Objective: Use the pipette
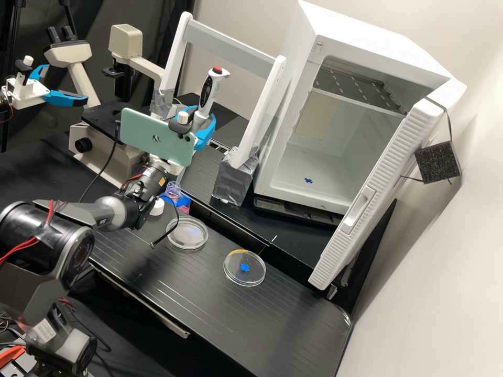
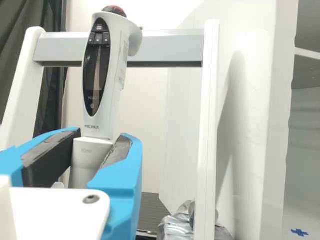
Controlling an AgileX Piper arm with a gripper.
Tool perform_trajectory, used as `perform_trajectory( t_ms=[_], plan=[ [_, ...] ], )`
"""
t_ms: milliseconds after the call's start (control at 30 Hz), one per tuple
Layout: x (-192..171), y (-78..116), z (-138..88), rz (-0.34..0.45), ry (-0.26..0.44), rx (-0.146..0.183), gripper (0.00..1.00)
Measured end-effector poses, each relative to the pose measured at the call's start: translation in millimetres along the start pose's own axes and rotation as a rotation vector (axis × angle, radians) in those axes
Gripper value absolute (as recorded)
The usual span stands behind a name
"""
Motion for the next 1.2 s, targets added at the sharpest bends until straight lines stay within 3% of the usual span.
perform_trajectory(
  t_ms=[467,667,1200],
  plan=[
    [-16,-28.1,17,-0.052,-0.022,0.003,0.0],
    [-21,-36.8,23,-0.086,-0.041,-0.021,0.0],
    [-21,-34.6,22,-0.077,-0.036,-0.023,0.0]
  ],
)
